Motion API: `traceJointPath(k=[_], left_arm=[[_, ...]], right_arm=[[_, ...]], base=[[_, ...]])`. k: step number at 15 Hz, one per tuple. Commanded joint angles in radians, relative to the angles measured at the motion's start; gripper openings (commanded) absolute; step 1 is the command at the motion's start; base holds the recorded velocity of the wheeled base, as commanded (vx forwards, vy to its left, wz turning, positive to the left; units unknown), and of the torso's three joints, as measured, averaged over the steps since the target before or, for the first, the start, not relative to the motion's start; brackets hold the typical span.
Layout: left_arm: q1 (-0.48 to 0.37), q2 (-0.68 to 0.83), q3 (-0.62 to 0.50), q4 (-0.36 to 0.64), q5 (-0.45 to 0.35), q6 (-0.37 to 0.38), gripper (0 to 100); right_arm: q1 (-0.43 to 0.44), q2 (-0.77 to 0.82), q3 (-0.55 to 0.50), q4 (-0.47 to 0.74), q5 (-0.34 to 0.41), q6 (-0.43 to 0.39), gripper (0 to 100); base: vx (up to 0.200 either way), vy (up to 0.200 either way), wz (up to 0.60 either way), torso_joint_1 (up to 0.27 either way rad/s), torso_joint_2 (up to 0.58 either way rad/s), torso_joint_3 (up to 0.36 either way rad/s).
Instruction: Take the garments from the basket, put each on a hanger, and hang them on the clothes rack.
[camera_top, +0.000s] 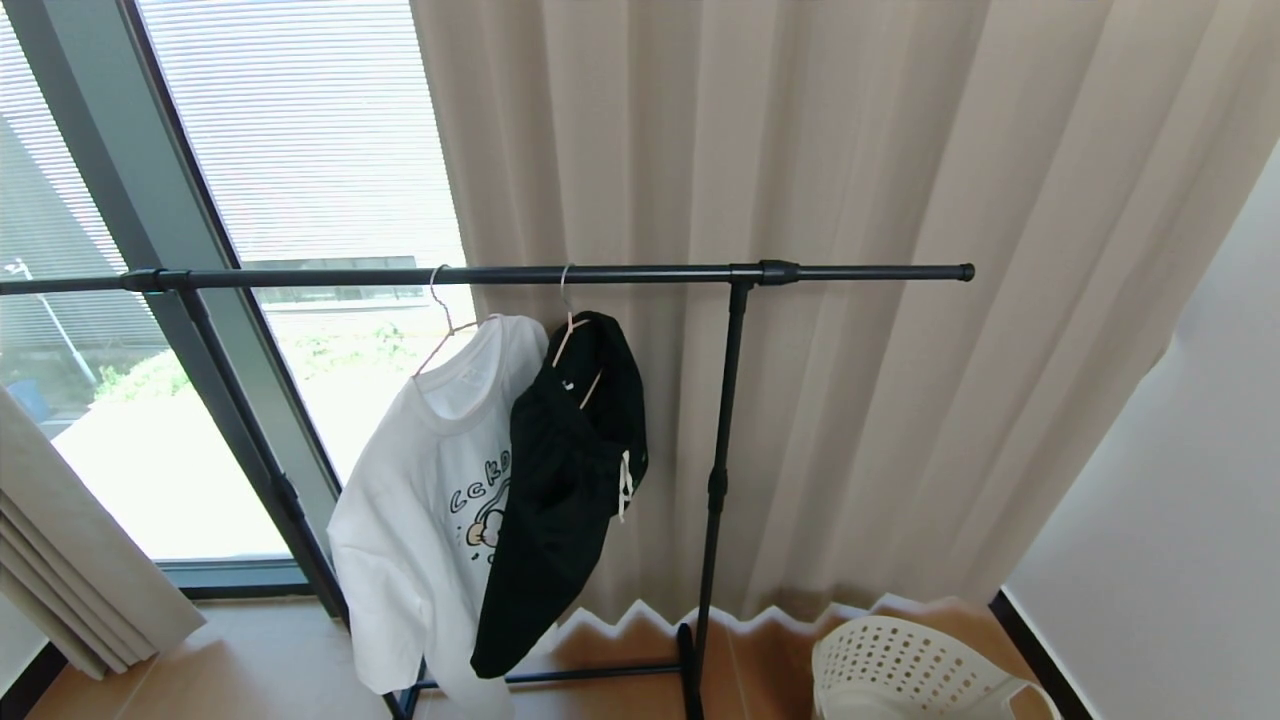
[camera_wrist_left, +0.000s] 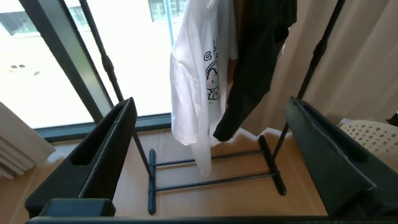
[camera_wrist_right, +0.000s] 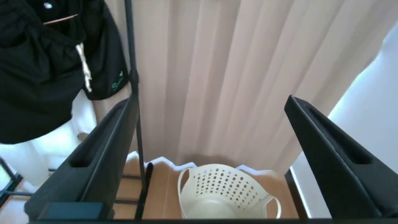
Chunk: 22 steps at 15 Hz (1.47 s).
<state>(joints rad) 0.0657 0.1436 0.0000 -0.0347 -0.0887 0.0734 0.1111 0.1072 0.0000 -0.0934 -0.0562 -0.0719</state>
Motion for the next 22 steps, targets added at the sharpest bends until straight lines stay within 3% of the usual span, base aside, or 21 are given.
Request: traceJointPath(k=[1, 7, 11, 12, 14, 22], left_arm=[[0.020, -0.045, 0.000, -0.001, 0.000, -0.004, 100], [0.020, -0.044, 0.000, -0.002, 0.006, -0.007, 100], [0.017, -0.049, 0.000, -0.021, -0.017, -0.053, 100], [0.017, -0.049, 0.000, -0.021, -0.020, -0.050, 100], [-0.086, -0.098, 0.000, -0.021, -0.029, -0.055, 100], [-0.069, -0.144, 0.000, -0.021, -0.023, -0.053, 100]], right_arm=[[-0.105, -0.070, 0.000, 0.001, 0.007, -0.003, 100], [-0.110, -0.103, 0.000, 0.001, -0.007, 0.012, 100], [-0.110, -0.103, 0.000, 0.011, -0.014, 0.086, 100], [-0.110, -0.103, 0.000, 0.011, -0.014, 0.086, 100], [-0.110, -0.103, 0.000, 0.012, -0.013, 0.080, 100], [-0.110, -0.103, 0.000, 0.014, 0.029, 0.054, 100]], base=[[0.000, 0.000, 0.00, 0.000, 0.00, 0.000], [0.000, 0.000, 0.00, 0.000, 0.00, 0.000], [0.000, 0.000, 0.00, 0.000, 0.00, 0.000], [0.000, 0.000, 0.00, 0.000, 0.00, 0.000], [0.000, 0.000, 0.00, 0.000, 0.00, 0.000], [0.000, 0.000, 0.00, 0.000, 0.00, 0.000]])
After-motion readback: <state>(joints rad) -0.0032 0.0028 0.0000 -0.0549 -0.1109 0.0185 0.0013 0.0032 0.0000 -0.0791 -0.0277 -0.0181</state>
